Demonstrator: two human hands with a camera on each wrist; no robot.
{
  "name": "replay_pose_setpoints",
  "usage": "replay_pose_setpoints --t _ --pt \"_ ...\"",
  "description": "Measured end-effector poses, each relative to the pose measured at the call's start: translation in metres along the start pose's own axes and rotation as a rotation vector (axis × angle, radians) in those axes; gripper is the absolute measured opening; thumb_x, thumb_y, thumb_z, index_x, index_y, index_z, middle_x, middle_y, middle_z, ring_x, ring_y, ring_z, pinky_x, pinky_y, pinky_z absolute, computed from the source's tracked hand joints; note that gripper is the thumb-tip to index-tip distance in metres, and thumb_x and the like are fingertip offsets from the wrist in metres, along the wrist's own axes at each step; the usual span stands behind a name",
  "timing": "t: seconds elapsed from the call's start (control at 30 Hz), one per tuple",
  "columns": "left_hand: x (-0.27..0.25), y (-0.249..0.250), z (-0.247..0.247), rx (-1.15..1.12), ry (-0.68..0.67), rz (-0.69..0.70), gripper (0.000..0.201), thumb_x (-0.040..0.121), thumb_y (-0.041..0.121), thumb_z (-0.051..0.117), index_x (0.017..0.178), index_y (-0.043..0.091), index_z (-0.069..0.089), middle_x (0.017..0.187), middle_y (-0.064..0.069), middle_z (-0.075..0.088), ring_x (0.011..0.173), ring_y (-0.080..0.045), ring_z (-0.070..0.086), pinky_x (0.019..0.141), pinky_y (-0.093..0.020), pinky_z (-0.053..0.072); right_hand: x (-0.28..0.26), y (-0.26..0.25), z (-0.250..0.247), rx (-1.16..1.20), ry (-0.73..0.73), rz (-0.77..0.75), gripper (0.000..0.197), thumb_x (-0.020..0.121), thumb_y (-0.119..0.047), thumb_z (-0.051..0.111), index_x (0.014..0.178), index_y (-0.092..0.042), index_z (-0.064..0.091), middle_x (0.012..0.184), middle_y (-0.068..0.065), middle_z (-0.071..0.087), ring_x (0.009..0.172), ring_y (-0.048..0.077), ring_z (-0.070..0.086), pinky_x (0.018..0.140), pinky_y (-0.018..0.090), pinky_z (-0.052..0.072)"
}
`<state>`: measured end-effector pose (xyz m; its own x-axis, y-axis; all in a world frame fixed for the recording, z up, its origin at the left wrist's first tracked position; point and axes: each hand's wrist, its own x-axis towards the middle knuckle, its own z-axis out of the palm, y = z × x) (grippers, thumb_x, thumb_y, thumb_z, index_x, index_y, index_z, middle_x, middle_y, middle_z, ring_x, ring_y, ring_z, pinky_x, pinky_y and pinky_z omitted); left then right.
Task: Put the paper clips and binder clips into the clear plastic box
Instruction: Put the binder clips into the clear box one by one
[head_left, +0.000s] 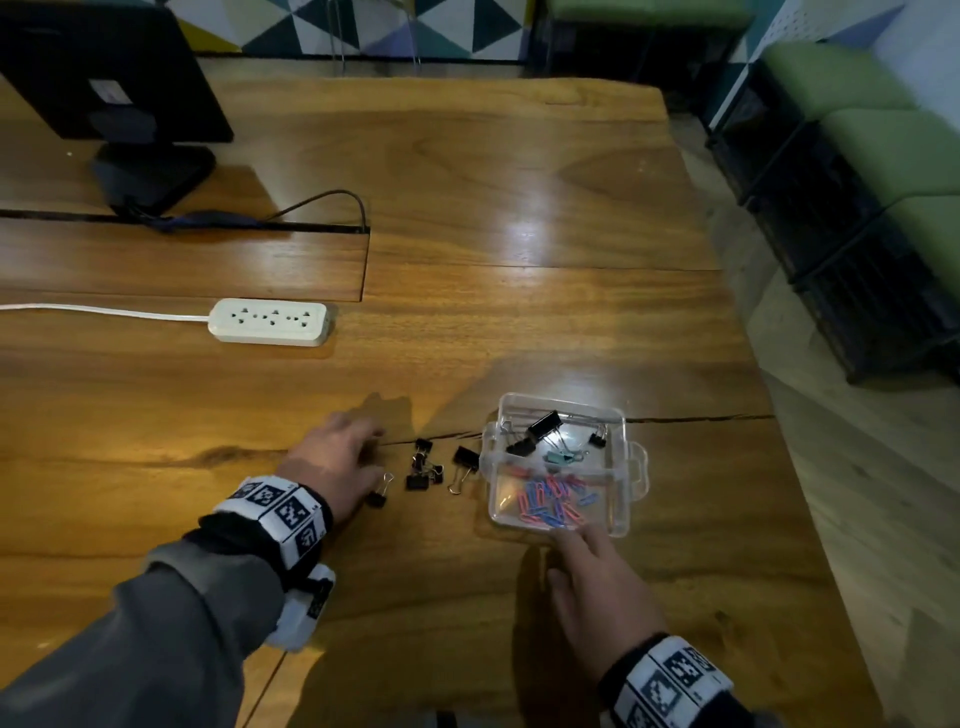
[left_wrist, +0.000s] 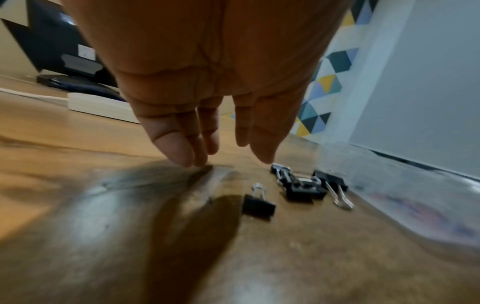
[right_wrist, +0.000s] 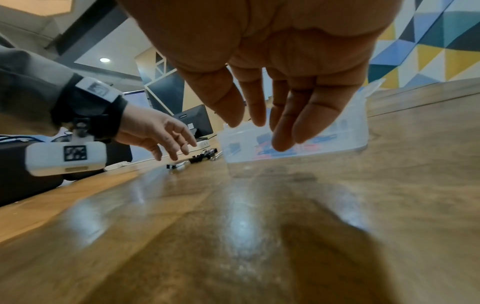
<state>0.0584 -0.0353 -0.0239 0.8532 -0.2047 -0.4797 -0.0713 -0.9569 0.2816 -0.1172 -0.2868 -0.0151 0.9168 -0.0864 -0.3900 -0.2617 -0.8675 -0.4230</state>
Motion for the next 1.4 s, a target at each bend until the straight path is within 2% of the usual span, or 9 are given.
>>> replay_pose_setpoints --t 0.17,0.3,0.4,0.53,0.7,0.9,1.1,1.23,1.4 --pt "-0.010 0.010 0.018 0.056 -0.014 -0.031 0.053 0.079 0.048 0.074 0.119 0.026 0.048 0.119 0.002 0.051 0.093 -0.020 0.056 0.081 -0.037 0.052 0.016 -0.035 0.006 -0.091 -0.018 -0.188 0.032 0.097 -0.028 0.056 0.128 -0.024 0.054 0.126 -0.004 0.054 0.105 0.012 0.054 0.089 0.025 0.050" --pt "-0.008 0.013 0.035 -0.010 -0.005 -0.053 0.023 0.088 0.022 0.066 0.105 0.022 0.050 0.116 -0.004 0.054 0.098 -0.028 0.058 0.084 -0.041 0.053 0.054 -0.075 0.019 -0.328 0.036 -0.444 0.031 0.087 -0.021 0.066 0.118 -0.017 0.061 0.111 0.009 0.066 0.103 0.029 0.060 0.088 0.047 0.054" --pt "-0.006 0.011 0.039 -0.037 0.023 -0.042 0.017 0.088 0.012 0.058 0.092 0.021 0.045 0.104 -0.008 0.058 0.093 -0.029 0.057 0.079 -0.040 0.051 0.091 -0.101 0.007 -0.560 -0.007 -0.397 0.036 0.095 -0.019 0.049 0.130 -0.013 0.050 0.127 0.018 0.059 0.122 0.040 0.048 0.106 0.060 0.034" --pt "-0.008 0.006 0.043 -0.030 0.030 -0.004 0.015 0.086 0.011 0.058 0.086 0.021 0.047 0.099 -0.006 0.056 0.095 -0.027 0.055 0.081 -0.037 0.049 0.130 -0.116 -0.008 -0.836 -0.162 -0.260 0.047 0.095 -0.028 0.056 0.137 -0.015 0.041 0.140 0.020 0.050 0.134 0.041 0.036 0.111 0.066 0.017" --pt "-0.011 0.004 0.044 -0.045 -0.004 0.035 0.018 0.086 0.008 0.056 0.081 0.022 0.045 0.095 -0.002 0.048 0.099 -0.025 0.051 0.083 -0.034 0.043 0.147 -0.113 -0.003 -0.953 -0.235 -0.266 0.050 0.090 -0.033 0.063 0.134 -0.017 0.045 0.135 0.018 0.054 0.128 0.041 0.042 0.108 0.065 0.022" --pt "-0.016 0.007 0.028 -0.200 0.077 -0.027 0.010 0.094 0.016 0.049 0.095 0.024 0.043 0.072 0.003 0.056 0.065 -0.015 0.054 0.056 -0.031 0.043 0.151 -0.107 -0.007 -0.928 -0.223 -0.335 0.044 0.091 -0.029 0.062 0.130 -0.016 0.047 0.128 0.015 0.059 0.123 0.040 0.046 0.107 0.062 0.025" --pt "-0.004 0.023 0.032 -0.229 0.130 0.005 0.015 0.093 0.013 0.052 0.082 0.023 0.051 0.088 0.002 0.056 0.073 -0.015 0.052 0.069 -0.033 0.047 0.147 -0.103 -0.004 -0.951 -0.216 -0.432 0.044 0.091 -0.029 0.062 0.130 -0.019 0.044 0.123 0.014 0.063 0.119 0.038 0.049 0.105 0.060 0.027" --pt "0.002 0.036 0.044 -0.179 0.066 -0.009 0.025 0.085 0.026 0.069 0.097 0.018 0.049 0.102 -0.001 0.046 0.085 -0.022 0.054 0.072 -0.035 0.047 0.144 -0.104 -0.006 -0.951 -0.213 -0.441 0.040 0.090 -0.026 0.061 0.127 -0.018 0.046 0.126 0.016 0.059 0.121 0.039 0.046 0.106 0.060 0.025" --pt "0.011 0.043 0.045 -0.116 0.029 -0.013 0.025 0.087 0.010 0.062 0.109 0.013 0.051 0.118 -0.010 0.051 0.101 -0.029 0.057 0.086 -0.038 0.050 0.141 -0.106 -0.017 -0.933 -0.296 -0.450 0.053 0.085 -0.027 0.069 0.132 -0.016 0.045 0.130 0.013 0.059 0.123 0.038 0.046 0.106 0.058 0.028"
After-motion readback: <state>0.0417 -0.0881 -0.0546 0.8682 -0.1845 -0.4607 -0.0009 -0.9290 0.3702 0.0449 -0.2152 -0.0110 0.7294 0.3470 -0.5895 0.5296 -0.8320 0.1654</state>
